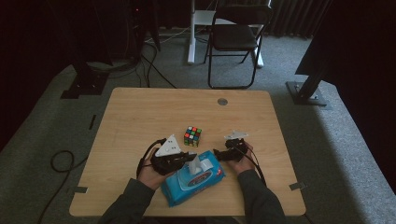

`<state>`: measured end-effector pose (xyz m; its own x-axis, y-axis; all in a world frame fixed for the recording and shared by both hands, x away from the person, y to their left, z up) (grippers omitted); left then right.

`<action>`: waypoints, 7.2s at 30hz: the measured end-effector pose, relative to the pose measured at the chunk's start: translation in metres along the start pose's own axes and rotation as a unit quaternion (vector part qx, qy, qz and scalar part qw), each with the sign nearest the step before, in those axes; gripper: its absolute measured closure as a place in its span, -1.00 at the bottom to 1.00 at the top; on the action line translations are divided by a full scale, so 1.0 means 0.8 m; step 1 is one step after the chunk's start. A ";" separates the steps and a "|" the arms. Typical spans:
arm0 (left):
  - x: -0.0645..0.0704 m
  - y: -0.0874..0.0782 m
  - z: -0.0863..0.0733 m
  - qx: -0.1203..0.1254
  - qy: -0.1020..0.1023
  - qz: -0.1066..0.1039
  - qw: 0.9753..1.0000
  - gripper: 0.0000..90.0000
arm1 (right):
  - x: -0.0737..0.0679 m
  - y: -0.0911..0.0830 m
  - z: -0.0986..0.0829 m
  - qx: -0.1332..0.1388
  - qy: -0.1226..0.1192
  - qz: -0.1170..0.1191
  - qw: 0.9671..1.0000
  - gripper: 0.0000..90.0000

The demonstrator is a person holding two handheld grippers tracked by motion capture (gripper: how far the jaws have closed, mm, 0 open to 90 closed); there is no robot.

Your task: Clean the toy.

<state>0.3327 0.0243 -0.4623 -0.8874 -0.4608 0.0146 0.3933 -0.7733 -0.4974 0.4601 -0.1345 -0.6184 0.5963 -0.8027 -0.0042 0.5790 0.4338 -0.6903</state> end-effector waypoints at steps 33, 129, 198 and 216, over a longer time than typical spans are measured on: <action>-0.019 -0.024 0.036 0.049 -0.008 0.015 0.999 1.00 | 0.000 0.000 0.000 0.000 0.000 0.000 1.000 -0.71; -0.211 -0.052 0.039 0.066 -0.098 0.186 0.975 0.99 | 0.000 0.000 0.000 0.000 0.000 0.000 1.000 -0.71; -0.171 0.124 -0.059 -0.083 -0.105 0.145 0.980 0.52 | 0.000 0.000 0.000 -0.001 0.000 0.001 1.000 -0.71; -0.166 0.143 -0.046 -0.083 -0.078 0.148 0.982 0.94 | 0.000 0.000 0.000 0.001 -0.003 0.002 1.000 -0.70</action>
<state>0.4869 0.0133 -0.5531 -0.6867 -0.7265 -0.0253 0.5723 -0.5189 -0.6350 0.4602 -0.1344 -0.6182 0.6027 -0.7980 -0.0030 0.5773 0.4385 -0.6888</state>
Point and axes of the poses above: each handheld gripper's, and its own axes: y roughly forward along the jaws, z roughly out of its top, x roughly to its right, the point moved 10 cm from there along y, roughly forward along the jaws
